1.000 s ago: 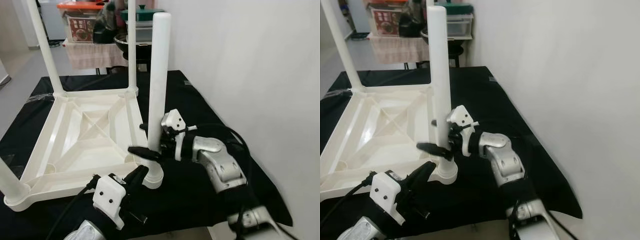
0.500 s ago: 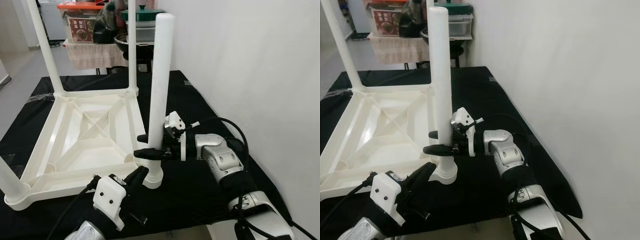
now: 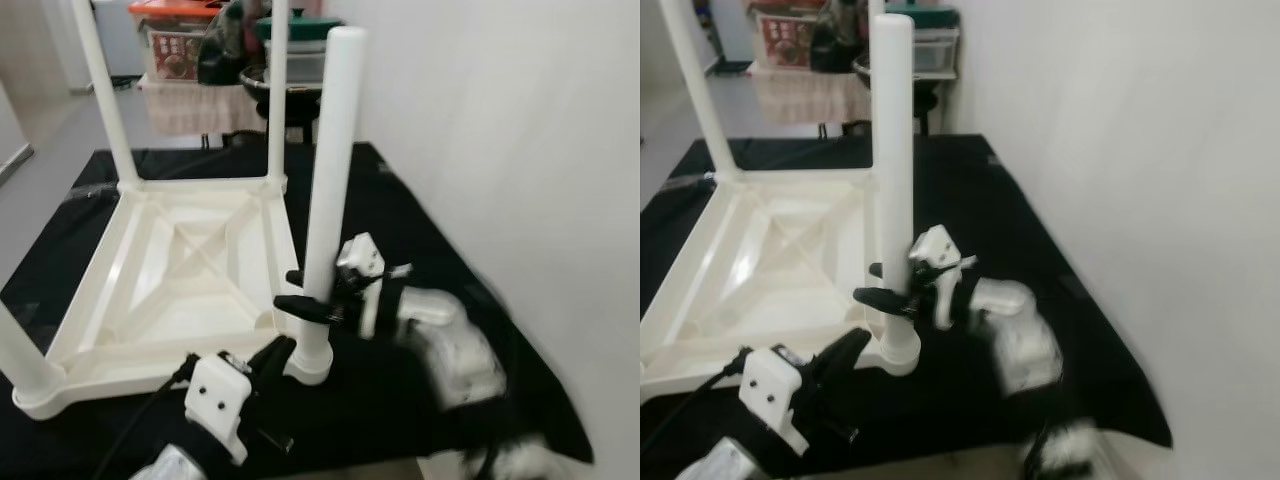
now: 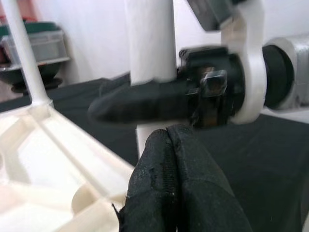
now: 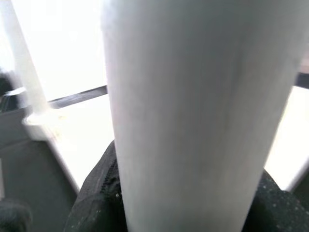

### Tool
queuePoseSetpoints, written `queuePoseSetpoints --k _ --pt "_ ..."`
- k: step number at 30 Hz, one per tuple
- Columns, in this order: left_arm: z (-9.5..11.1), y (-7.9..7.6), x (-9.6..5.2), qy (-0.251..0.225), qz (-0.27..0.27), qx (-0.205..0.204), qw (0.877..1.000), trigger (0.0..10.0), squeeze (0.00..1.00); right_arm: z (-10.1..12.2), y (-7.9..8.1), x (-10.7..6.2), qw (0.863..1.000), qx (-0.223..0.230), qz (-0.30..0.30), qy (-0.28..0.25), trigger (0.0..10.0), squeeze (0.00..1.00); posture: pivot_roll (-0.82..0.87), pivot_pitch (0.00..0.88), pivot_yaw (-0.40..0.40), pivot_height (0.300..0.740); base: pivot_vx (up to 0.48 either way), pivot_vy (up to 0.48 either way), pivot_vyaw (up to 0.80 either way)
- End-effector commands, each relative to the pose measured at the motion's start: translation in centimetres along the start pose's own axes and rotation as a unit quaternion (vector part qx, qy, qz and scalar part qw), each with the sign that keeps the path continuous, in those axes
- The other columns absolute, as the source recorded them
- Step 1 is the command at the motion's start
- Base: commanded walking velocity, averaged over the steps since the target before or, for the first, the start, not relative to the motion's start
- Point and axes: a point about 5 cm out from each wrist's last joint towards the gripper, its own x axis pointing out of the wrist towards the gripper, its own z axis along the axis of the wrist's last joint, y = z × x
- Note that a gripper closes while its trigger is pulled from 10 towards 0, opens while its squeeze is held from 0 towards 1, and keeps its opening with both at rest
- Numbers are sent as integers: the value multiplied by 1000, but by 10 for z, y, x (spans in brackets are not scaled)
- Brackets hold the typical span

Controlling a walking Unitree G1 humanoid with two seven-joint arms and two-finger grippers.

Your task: Building children table

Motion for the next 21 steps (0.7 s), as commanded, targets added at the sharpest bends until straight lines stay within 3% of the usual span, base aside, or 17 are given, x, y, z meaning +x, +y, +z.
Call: queuePoseSetpoints --k 1,2,6,9,13,14,15,16,21 --pt "1 -1 -1 4 -3 1 1000 10000 0 -25 3 -4 994 16 -81 70 0 0 61 39 -71 740 0 0 0" --pt "0 -1 -1 4 -2 1 1000 10000 0 -25 8 -1 989 8 -130 70 0 0 54 27 -62 740 0 0 0" --pt "0 -1 -1 4 -2 1 1000 10000 0 -25 8 -1 989 8 -130 70 0 0 54 27 -62 740 0 0 0" --pt "-1 -2 -1 5 -5 -1 1000 10000 0 -23 -8 -1 982 -5 -176 67 0 0 55 25 -73 740 0 0 0" --pt "-1 -2 -1 5 -4 -1 1000 10000 0 -22 -12 -1 981 -8 -183 67 0 0 58 22 -75 740 0 0 0" --pt "-1 -2 -2 5 -4 -1 1000 10000 0 -21 -10 1 984 9 -169 62 10000 0 55 19 -74 740 0 0 0" --pt "-1 -2 -2 5 -4 -1 1000 10000 0 -21 -10 1 984 9 -169 62 10000 0 55 19 -74 740 0 0 0" --pt "-1 -2 -2 5 -4 -1 1000 10000 0 -17 -6 4 988 15 -143 55 10000 1000 54 17 -71 740 0 0 0" --pt "-1 -3 -2 5 -5 -2 1000 10000 0 3 -2 12 997 9 -74 17 10000 1000 55 14 -70 740 0 0 0"
